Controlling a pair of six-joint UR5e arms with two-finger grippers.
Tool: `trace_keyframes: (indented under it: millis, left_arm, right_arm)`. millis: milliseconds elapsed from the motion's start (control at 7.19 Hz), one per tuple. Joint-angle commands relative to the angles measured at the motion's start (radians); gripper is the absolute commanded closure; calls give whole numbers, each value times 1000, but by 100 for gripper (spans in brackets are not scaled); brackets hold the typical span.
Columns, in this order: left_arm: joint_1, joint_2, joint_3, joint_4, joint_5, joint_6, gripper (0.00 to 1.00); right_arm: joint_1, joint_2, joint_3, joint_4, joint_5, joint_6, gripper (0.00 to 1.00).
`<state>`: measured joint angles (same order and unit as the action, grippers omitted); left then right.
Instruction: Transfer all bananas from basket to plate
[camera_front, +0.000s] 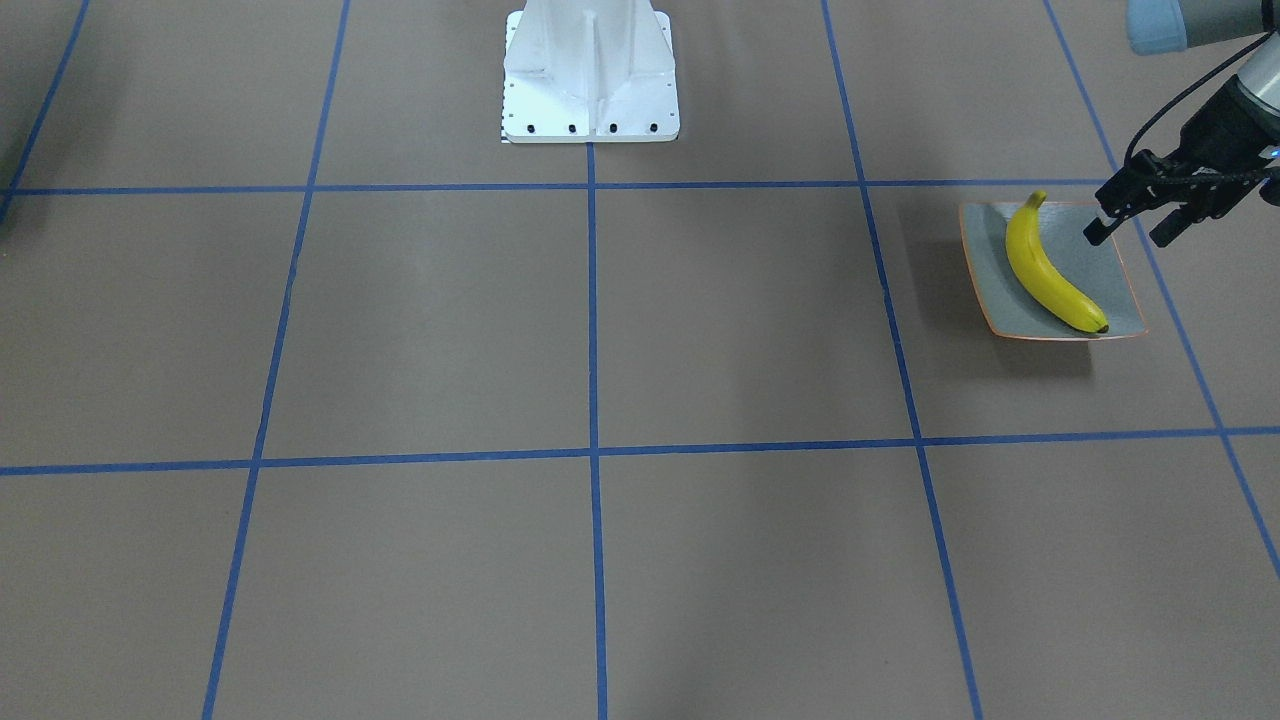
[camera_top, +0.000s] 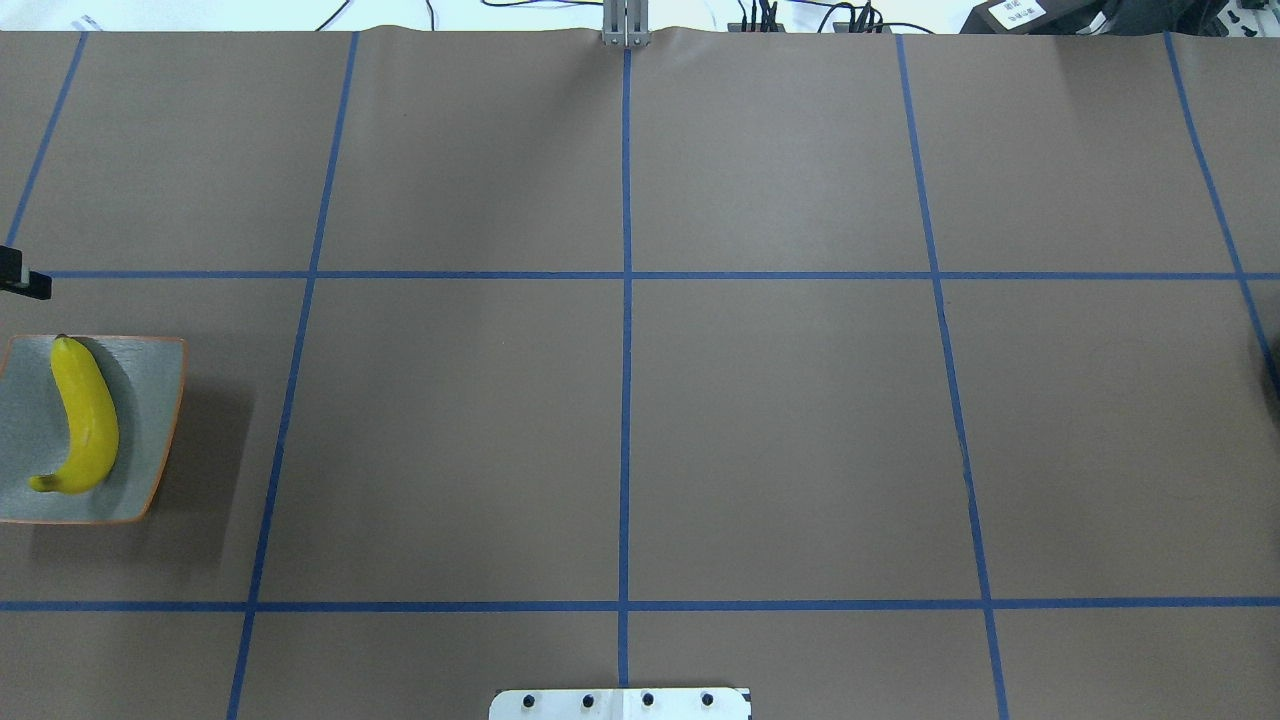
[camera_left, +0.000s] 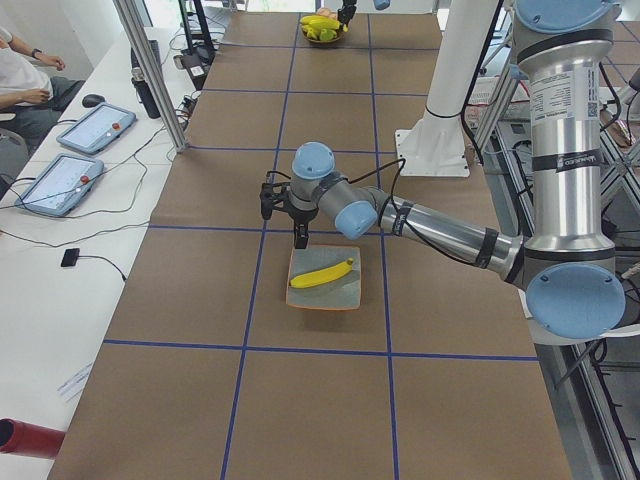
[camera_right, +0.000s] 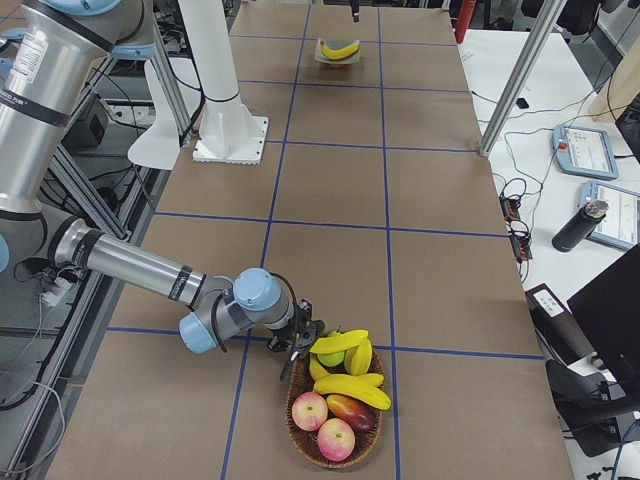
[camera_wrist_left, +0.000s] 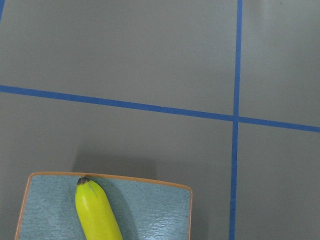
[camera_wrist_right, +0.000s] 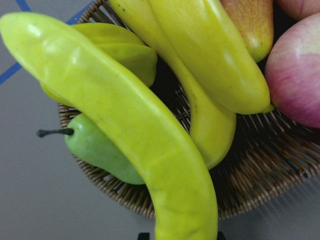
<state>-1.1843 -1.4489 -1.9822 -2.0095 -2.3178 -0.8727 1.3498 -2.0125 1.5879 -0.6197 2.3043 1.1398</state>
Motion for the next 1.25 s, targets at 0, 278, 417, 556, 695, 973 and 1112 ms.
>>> trace_keyframes:
  millis: [0, 278, 417, 556, 695, 973, 1112]
  left_arm:
    - [0, -1, 3, 0, 0, 0, 0]
    - [0, -5, 2, 0, 0, -2, 0]
    - [0, -8, 6, 0, 0, -2, 0]
    - [2, -31, 17, 3, 0, -2, 0]
    - [2, -88, 55, 2, -9, -64, 0]
    - [5, -235, 117, -3, -17, -223, 0]
    - [12, -342, 147, -2, -17, -346, 0]
  right_arm:
    - [46, -23, 0, -3, 6, -110, 100]
    - [75, -25, 21, -2, 6, -120, 100]
    - [84, -20, 36, -2, 6, -126, 100]
    - [75, -9, 76, -11, 6, -126, 100]
    - [42, 17, 89, -11, 4, -126, 100]
    - [-30, 137, 147, -134, 12, -123, 100]
    - [-53, 226, 208, -279, 26, -123, 100]
